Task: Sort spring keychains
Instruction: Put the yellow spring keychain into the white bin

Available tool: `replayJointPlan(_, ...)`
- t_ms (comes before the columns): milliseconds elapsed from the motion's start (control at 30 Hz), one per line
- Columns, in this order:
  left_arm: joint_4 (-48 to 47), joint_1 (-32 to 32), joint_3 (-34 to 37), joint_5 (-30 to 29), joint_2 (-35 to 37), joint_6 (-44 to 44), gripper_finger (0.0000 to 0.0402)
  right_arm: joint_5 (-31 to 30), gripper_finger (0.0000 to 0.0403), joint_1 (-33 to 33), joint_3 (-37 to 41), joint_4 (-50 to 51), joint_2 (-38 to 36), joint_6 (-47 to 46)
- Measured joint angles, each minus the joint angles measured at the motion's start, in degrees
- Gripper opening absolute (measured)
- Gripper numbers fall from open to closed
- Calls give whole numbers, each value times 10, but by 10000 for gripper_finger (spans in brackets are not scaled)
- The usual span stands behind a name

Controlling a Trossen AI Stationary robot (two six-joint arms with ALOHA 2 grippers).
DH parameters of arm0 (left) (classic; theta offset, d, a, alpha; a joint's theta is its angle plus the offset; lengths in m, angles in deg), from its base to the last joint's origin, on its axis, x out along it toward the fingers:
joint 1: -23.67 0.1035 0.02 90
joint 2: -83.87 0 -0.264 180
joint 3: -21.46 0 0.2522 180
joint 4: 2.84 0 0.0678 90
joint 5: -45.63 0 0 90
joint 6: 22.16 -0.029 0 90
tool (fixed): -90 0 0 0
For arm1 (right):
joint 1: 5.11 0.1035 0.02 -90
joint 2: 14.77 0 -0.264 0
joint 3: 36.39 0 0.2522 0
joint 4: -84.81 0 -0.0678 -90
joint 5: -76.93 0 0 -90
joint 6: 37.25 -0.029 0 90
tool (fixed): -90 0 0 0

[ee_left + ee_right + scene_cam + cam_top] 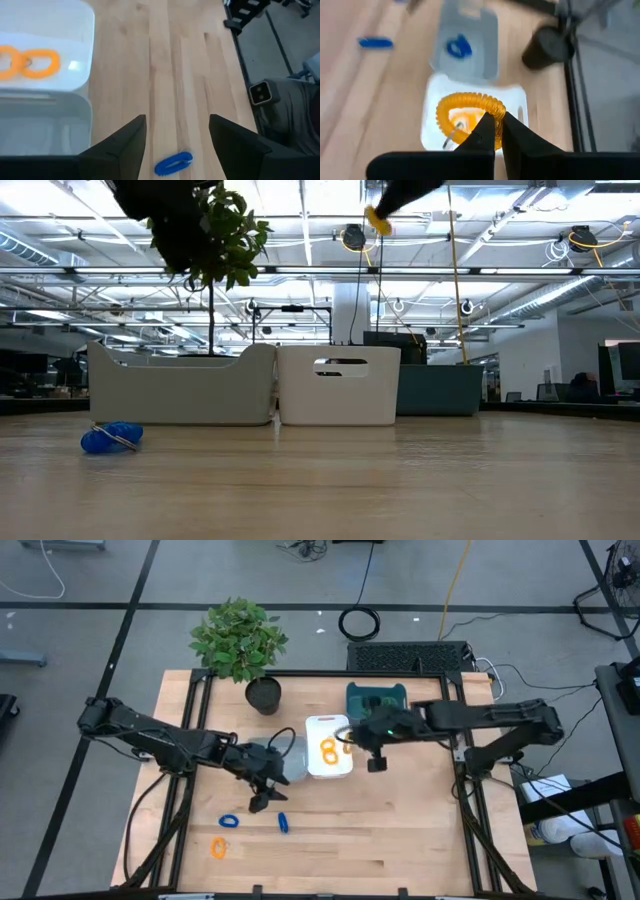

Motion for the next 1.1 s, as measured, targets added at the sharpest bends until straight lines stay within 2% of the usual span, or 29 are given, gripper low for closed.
replayJointPlan(167,-26,-1,0,0,0,12,225,6,0,-39,-59,67,72,-16)
replayJointPlan(400,-82,-2,0,0,0,32,225,50,0,-82,-123,120,175,0)
replayJointPlan(567,-105,-9,0,0,0,49,225,88,0,-102,-130,119,224,4)
replayJointPlan(767,-125,-30,0,2,0,80,225,95,0,-106,-130,113,271,6)
replayJointPlan(867,-143,-45,0,13,0,102,225,119,0,-106,-130,109,291,7)
replayJointPlan(1100,-158,-85,0,34,0,136,225,121,0,-106,-130,80,332,8)
